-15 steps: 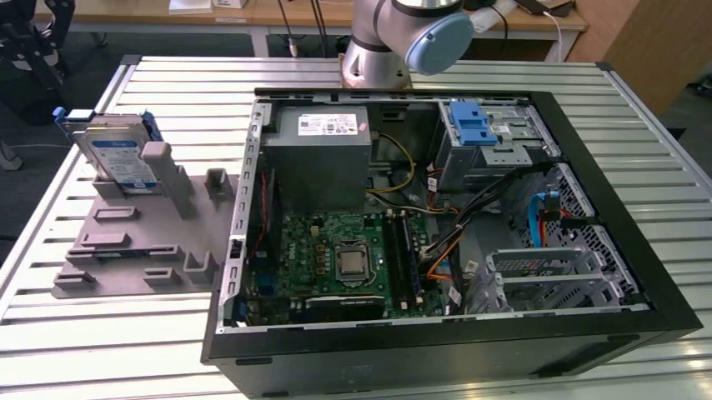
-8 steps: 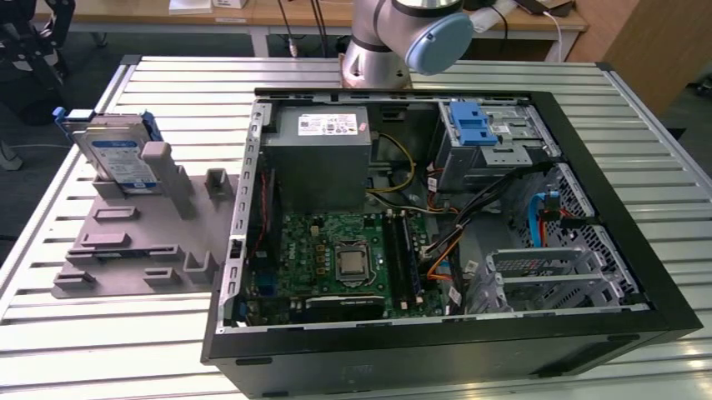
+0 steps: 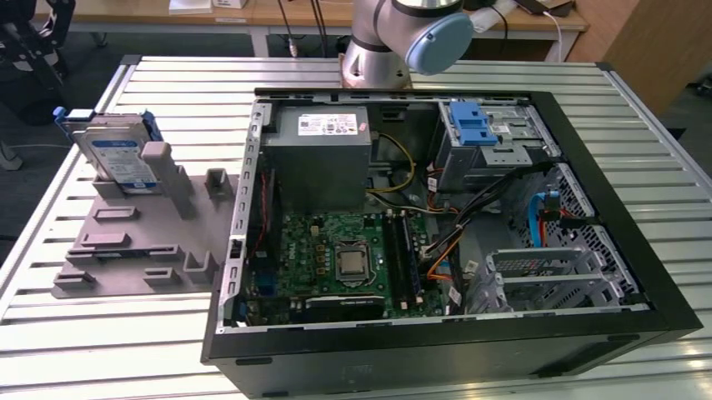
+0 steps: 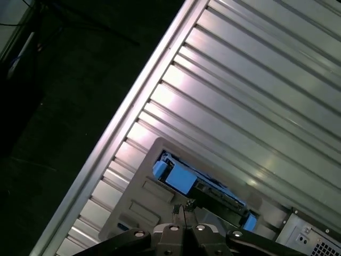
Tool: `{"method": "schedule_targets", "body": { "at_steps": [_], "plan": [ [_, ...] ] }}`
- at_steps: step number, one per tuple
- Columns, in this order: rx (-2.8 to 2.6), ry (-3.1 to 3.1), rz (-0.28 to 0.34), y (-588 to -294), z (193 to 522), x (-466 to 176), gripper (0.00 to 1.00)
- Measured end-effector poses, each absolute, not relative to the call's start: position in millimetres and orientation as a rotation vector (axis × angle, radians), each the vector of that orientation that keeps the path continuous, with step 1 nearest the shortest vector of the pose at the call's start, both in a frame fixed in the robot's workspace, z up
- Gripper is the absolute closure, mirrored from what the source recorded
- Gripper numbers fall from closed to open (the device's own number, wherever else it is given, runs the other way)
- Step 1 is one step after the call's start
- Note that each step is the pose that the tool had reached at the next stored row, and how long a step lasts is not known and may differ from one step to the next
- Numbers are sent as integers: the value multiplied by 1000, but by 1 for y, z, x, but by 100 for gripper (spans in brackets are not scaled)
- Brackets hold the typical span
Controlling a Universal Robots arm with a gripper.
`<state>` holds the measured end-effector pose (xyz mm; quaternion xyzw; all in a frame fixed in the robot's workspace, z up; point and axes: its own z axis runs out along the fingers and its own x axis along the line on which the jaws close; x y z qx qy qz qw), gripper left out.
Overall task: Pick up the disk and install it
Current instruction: 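Pick up the disk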
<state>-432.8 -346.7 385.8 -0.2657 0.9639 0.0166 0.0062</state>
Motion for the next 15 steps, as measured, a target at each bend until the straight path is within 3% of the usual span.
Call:
{"method": "schedule_targets", "body": {
  "at_steps": [15],
  "plan": [
    [-1046,2951,53,-347,385,-433,89]
  ]
}}
